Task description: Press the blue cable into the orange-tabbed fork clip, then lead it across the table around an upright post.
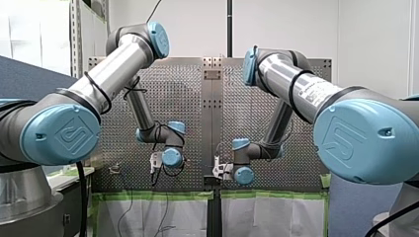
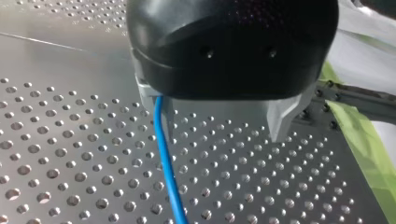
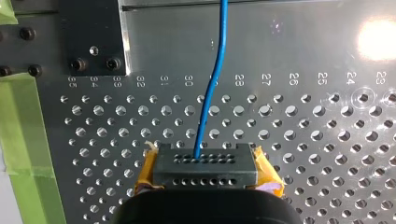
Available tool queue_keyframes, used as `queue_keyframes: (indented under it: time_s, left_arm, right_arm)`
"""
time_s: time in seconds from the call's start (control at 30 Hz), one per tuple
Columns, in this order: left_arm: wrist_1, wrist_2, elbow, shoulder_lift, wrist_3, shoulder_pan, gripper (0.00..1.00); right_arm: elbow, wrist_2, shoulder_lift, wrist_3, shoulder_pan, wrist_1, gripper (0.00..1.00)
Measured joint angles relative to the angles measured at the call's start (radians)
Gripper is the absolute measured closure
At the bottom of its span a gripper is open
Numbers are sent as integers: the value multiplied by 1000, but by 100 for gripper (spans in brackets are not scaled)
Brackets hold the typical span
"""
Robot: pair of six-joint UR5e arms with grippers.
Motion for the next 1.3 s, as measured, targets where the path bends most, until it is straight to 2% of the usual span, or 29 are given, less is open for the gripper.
queue_keyframes:
  time_s: [0.03,0.07,0.1,0.13,0.17,0.2,0.23,0.4,0.73,0.93,1.1,1.3]
  left_arm:
    - [-2,-6,1,0,3,0,29]
    - [-3,-14,3,0,7,-1,51]
    - [-4,-21,3,0,8,-1,51]
    - [-4,-28,3,0,9,-1,67]
    - [-3,-37,4,0,9,-1,90]
    - [-3,-44,4,0,7,-1,90]
    - [-2,-52,4,0,6,-1,100]
    - [2,-84,4,0,-2,-2,100]
    - [13,-60,4,0,-1,-4,100]
    - [0,-62,4,3,23,-7,100]
    - [-18,-67,4,28,32,-19,100]
    - [-54,-76,3,80,30,-40,100]
  right_arm:
    - [0,0,0,0,0,0,100]
    - [0,0,0,0,0,0,100]
    - [0,0,0,0,0,0,100]
    - [0,0,0,0,1,0,100]
    - [0,0,1,0,1,0,100]
    - [0,0,1,0,1,0,100]
    - [0,0,1,0,1,-1,100]
    - [0,0,1,0,0,-1,100]
    - [0,0,1,0,0,1,100]
    - [0,2,1,0,0,5,100]
    - [0,19,-5,-2,0,14,100]
    - [0,40,-47,-7,0,50,100]
